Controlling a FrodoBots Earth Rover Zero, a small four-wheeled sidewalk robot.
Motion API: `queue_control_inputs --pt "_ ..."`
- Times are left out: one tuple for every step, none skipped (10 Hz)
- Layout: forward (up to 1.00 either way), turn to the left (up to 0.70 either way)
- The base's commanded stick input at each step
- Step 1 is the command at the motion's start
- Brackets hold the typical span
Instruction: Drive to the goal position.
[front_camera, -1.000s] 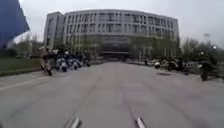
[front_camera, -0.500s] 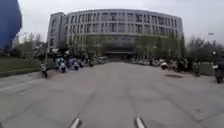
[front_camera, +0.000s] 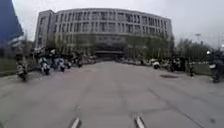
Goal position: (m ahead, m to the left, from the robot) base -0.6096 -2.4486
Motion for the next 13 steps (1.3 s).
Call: queue_control_inputs --pt "1.00 0.04" --pt "1.00 -0.11" --pt "1.00 -0.30" --pt "1.00 -0.11" --pt "1.00 0.04" --pt "1.00 0.04" --pt "1.00 0.04" --pt "1.00 0.05" --pt "1.00 0.05" --pt "1.00 0.05" --pt "1.00 0.05" --pt "1.00 -0.28" --pt "1.00 0.05"
